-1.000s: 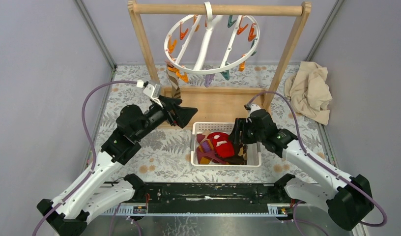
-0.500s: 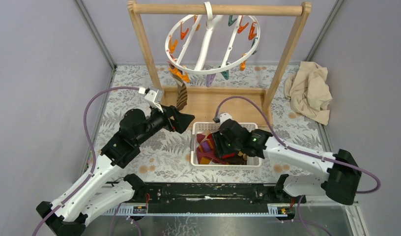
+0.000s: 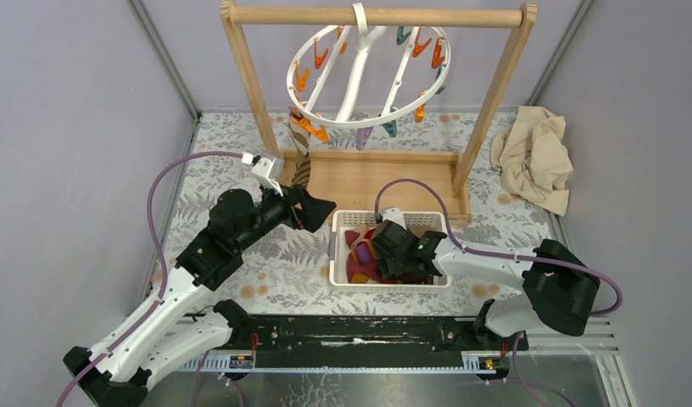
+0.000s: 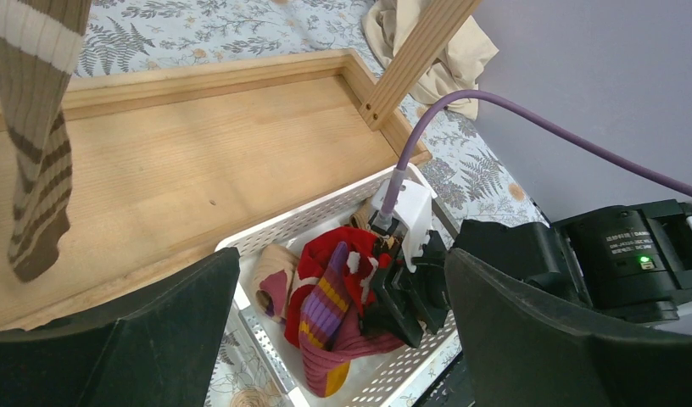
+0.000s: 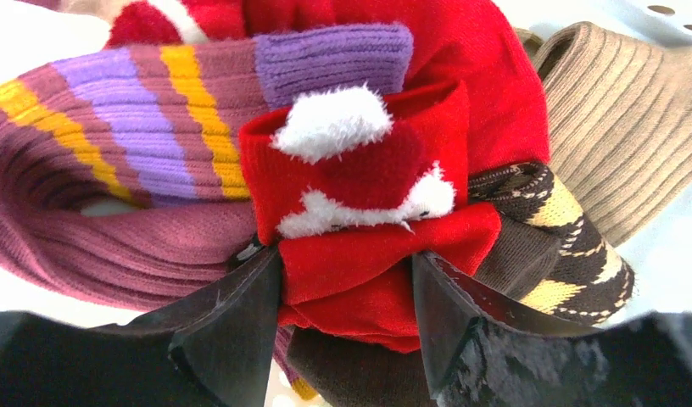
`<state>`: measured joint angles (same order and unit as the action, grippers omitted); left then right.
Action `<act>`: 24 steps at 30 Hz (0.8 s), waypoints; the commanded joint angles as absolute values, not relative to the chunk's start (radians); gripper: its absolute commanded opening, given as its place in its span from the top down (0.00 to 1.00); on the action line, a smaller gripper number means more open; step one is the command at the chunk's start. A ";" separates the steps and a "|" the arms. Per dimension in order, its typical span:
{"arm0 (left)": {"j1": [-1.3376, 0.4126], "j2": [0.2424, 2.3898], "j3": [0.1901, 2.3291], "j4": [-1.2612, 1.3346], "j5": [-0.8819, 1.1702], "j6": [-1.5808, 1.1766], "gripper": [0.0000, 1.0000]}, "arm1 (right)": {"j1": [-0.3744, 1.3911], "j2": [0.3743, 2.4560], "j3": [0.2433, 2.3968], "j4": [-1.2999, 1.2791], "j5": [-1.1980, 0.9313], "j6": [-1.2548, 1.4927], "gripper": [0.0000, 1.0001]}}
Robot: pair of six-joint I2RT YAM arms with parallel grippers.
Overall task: Remove the socks clipped to the hanger
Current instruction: Place the sock in the bin.
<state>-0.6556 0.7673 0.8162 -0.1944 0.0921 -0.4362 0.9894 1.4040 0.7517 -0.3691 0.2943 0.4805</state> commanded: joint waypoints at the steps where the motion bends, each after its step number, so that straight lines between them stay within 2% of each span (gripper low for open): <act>1: -0.664 0.755 0.801 -0.193 0.085 -0.447 0.01 | 0.953 1.438 0.688 -0.315 0.314 0.512 0.37; 9: -0.664 0.749 0.799 -0.205 0.081 -0.444 0.01 | 0.953 1.455 0.672 -0.259 0.226 0.515 0.36; 16: -0.663 0.760 0.802 -0.210 0.079 -0.442 0.01 | 0.953 1.289 0.805 -0.400 0.239 0.458 0.32; 20: -0.664 0.748 0.796 -0.210 0.073 -0.447 0.01 | 0.953 1.278 0.921 -0.475 0.243 0.412 0.31; 24: -0.664 0.746 0.792 -0.208 0.074 -0.451 0.01 | 0.953 1.304 0.936 -0.434 0.224 0.401 0.30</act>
<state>-0.6559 0.7605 0.8051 -0.2062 0.0853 -0.4408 0.9588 1.3003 0.8978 -0.4236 0.2420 0.4366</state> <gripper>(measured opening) 0.986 0.696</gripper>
